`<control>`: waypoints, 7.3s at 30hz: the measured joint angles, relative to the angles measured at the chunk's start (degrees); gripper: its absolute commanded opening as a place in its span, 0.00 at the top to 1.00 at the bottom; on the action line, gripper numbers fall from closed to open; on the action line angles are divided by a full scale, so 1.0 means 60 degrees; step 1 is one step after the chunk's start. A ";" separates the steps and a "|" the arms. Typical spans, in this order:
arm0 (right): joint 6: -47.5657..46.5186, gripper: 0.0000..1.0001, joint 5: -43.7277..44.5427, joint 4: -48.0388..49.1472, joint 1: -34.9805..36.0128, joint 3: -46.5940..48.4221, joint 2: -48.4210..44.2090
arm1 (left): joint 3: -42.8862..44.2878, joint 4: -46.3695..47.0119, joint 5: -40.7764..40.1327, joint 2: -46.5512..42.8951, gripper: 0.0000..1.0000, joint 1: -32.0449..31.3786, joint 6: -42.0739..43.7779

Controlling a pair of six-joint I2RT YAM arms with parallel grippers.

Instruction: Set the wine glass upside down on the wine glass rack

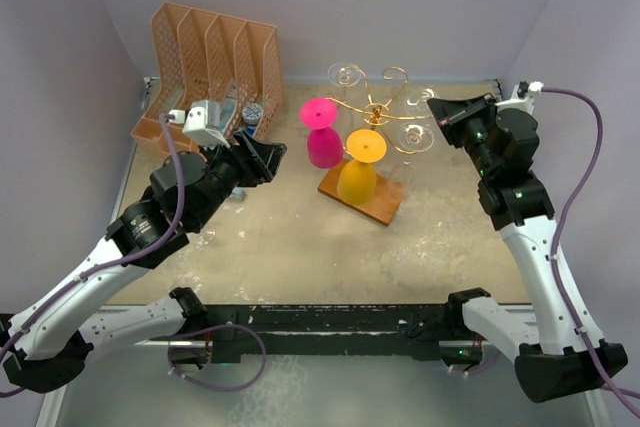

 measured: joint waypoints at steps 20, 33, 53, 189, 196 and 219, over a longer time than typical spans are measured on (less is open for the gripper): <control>0.0240 1.00 0.1840 -0.0317 0.0007 0.0244 0.0146 | -0.0018 0.0000 -0.0135 0.0004 0.47 0.0000 -0.0073; -0.0492 1.00 0.1577 0.0313 0.0007 0.0382 0.0576 | -0.0018 -0.0004 -0.0204 0.0018 0.47 0.0000 -0.0073; -0.1512 0.76 0.0900 0.0663 -0.0004 0.0386 0.1297 | -0.0270 -0.0036 -0.0667 0.0109 0.47 0.0000 -0.0033; -0.0492 0.36 0.0259 0.8819 0.8174 -0.0474 0.2463 | -0.2215 0.4856 0.4098 -0.4492 1.00 0.5107 -0.2812; 0.0444 0.40 0.1038 0.9388 0.8222 -0.0215 0.2976 | -0.2390 0.5482 0.4747 -0.4583 1.00 0.5107 -0.3005; 0.2218 0.59 0.2524 0.8856 0.9245 0.1778 0.4393 | -0.2667 0.6382 0.5486 -0.4404 1.00 0.5107 -0.3249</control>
